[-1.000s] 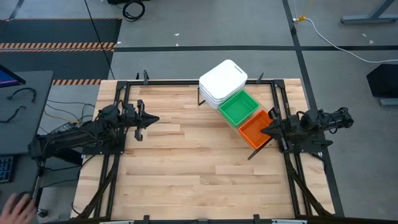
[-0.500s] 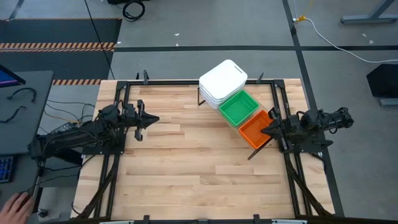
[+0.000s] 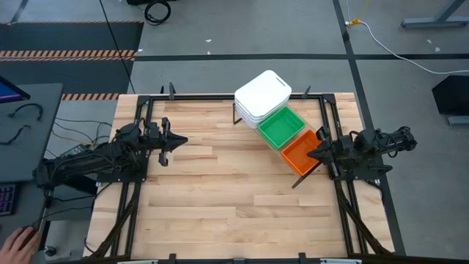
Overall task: Stack baskets on shelf by color
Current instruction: Return to Home Position
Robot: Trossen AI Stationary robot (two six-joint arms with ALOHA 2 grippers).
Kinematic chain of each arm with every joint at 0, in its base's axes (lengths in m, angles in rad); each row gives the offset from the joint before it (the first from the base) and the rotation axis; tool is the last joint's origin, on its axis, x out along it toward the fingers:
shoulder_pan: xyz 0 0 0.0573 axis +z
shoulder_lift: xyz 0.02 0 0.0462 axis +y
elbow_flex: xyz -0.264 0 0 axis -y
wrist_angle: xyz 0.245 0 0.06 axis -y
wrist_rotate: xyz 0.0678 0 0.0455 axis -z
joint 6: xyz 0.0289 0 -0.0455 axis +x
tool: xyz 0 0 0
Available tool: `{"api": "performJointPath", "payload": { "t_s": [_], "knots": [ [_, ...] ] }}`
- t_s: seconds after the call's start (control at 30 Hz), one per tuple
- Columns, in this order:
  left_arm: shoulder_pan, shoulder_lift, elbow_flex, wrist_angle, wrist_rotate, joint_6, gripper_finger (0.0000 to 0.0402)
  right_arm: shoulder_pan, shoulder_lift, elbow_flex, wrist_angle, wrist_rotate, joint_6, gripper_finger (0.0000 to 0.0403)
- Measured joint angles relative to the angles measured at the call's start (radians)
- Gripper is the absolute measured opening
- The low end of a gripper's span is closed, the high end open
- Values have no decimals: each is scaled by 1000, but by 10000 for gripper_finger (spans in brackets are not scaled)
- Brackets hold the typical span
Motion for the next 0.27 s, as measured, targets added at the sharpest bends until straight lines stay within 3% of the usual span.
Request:
{"api": "performJointPath", "payload": {
  "t_s": [0.27],
  "knots": [
    [0, 0, 0, 0, 0, 0, 24, 0, 0, 0, 0, 0, 0, 18]
  ]
}}
